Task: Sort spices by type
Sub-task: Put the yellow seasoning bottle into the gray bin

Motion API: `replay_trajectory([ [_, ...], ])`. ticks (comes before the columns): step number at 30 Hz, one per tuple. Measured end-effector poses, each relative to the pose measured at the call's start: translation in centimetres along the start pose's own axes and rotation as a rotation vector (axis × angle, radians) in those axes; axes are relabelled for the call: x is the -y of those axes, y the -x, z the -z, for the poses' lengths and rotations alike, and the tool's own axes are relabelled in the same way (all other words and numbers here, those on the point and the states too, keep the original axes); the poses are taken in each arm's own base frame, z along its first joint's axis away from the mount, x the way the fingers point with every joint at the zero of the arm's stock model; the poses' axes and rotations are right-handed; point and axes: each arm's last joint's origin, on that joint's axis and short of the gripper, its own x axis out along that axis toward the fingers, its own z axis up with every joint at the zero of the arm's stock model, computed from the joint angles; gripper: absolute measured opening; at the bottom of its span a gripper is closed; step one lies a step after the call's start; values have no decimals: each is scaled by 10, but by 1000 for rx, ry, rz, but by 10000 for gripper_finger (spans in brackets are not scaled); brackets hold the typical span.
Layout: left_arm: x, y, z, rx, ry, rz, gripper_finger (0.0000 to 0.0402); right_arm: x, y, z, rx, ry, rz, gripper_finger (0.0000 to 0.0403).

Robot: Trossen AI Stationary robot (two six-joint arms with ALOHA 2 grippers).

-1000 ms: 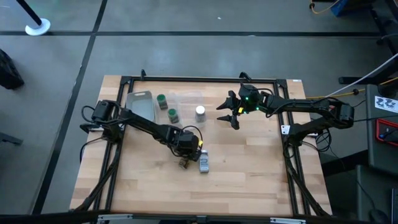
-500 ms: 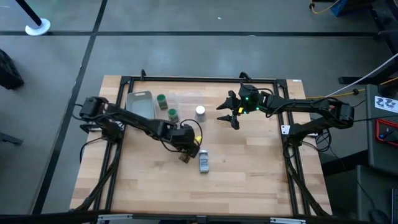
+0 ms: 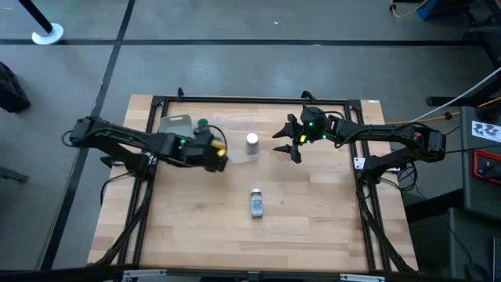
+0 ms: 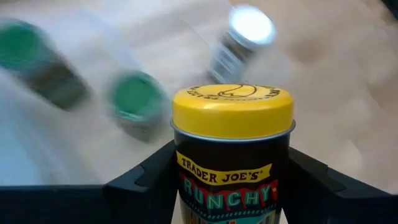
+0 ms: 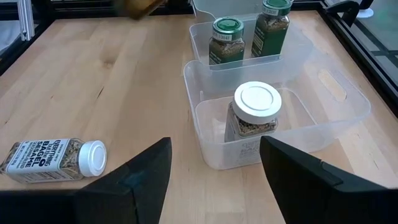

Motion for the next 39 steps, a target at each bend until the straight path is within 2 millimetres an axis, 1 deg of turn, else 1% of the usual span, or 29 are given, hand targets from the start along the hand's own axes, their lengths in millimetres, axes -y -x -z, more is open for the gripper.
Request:
replay_trajectory([
  [3, -14, 11, -4, 64, 4, -73, 207, 0, 0, 0, 0, 0, 0, 246],
  [5, -22, 15, -5, 94, -10, -131, 208, 0, 0, 0, 0, 0, 1, 246],
  [8, -31, 16, -3, 149, -25, -228, 208, 0, 0, 0, 1, 0, 1, 246],
  [10, -37, 12, 0, 194, -33, -284, 209, 0, 0, 0, 1, 0, 1, 246],
  [16, -59, -7, 12, 298, -28, -428, 209, 0, 0, 0, 1, 0, 2, 246],
  [24, -98, -38, 25, 460, 18, -613, 210, 0, 0, 0, 2, 1, 2, 246],
  [28, -114, -56, 31, 554, 56, -651, 210, 0, 0, 0, 3, 1, 2, 246],
  [33, -130, -79, 38, 610, 75, -683, 210, 0, 0, 0, 3, 1, 2, 246],
  [39, -148, -96, 41, 685, 129, -723, 210, 0, 0, 0, 3, 1, 2, 246],
])
